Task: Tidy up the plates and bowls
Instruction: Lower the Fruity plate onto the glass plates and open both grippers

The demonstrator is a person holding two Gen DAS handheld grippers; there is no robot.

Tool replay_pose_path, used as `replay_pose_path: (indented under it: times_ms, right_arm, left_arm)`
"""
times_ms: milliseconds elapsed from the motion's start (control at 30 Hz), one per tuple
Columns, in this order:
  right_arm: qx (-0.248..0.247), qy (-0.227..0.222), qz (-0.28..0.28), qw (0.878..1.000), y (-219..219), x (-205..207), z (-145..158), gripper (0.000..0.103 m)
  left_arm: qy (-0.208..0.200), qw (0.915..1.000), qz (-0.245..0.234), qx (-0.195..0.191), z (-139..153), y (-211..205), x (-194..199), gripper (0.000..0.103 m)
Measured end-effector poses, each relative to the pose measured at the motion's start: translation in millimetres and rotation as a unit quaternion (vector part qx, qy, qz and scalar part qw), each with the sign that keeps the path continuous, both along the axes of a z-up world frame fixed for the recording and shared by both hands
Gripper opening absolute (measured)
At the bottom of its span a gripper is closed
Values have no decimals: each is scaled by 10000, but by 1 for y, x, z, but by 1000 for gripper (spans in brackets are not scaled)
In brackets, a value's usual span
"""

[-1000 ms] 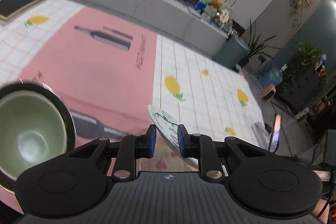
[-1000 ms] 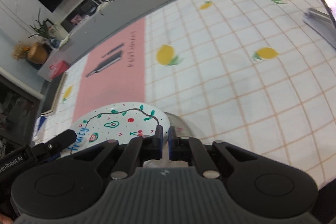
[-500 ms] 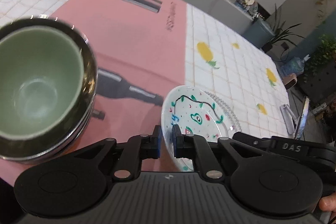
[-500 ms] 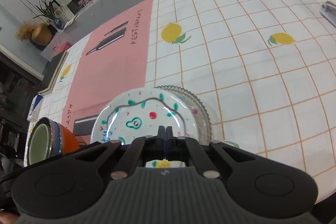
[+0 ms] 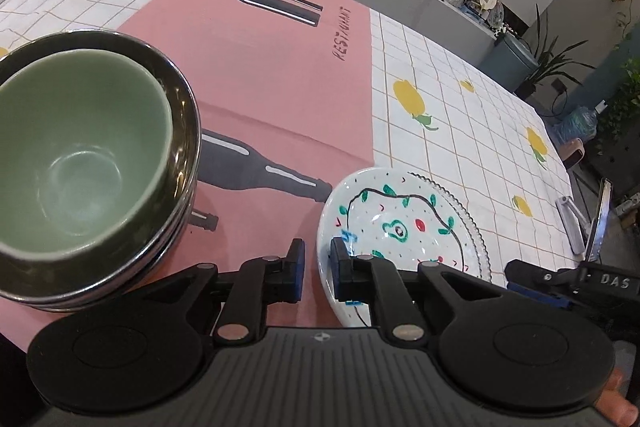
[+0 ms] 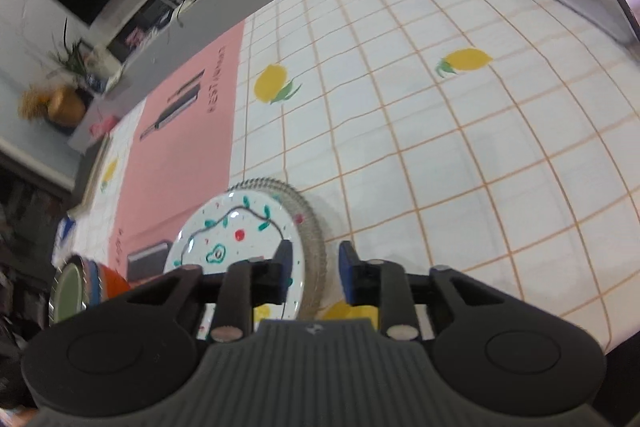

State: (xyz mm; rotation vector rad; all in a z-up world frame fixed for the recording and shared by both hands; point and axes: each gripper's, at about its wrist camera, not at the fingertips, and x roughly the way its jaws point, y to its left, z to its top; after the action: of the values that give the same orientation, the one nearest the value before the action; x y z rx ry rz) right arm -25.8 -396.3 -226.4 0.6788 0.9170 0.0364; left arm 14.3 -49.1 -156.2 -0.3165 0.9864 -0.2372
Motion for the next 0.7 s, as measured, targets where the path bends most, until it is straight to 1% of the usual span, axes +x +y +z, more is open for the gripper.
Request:
replay_pose_path:
  times_ms: [100,200,233,267,300,333,400,533,700]
  right_arm:
    - [307,1,-130,9994,-7,1,-3,27]
    - [379,24,-250,9990,-9,3,-6,27]
    - [400,58,-302,9987,-11,2,-8,23]
    - [448,103,-352,9983,-12,3,-12,17]
    - [519,148,-399,9977,-14,4,-15,15]
    - [610,181,-429,9971,-15,5,-19,9]
    - [789,209,-439,9957,-18,8,-25,0]
    - [870,215,-443,9950,-18,10,-29,0]
    - [1003,228,-438,9937,-20,10,-30,0]
  left_arm:
    - [-19,10000,44,-7,-1,0,1,14]
    - [-36,10000,24,20,-1,-1,1,14]
    - [-33,10000,19,13,-1,-2,2,14]
    - [-31,10000,24,1,-1,-2,2,12]
    - [-42,10000,7,-12,-1,-2,2,9]
    - [-51,10000,-7,-15,0,-3,2,8]
    - [-63,10000,-23,17,0,-4,2,8]
    - [20,9999,-5,-99,-2,-3,6,8]
    - [83,9998,-31,-153,-6,-10,12,8]
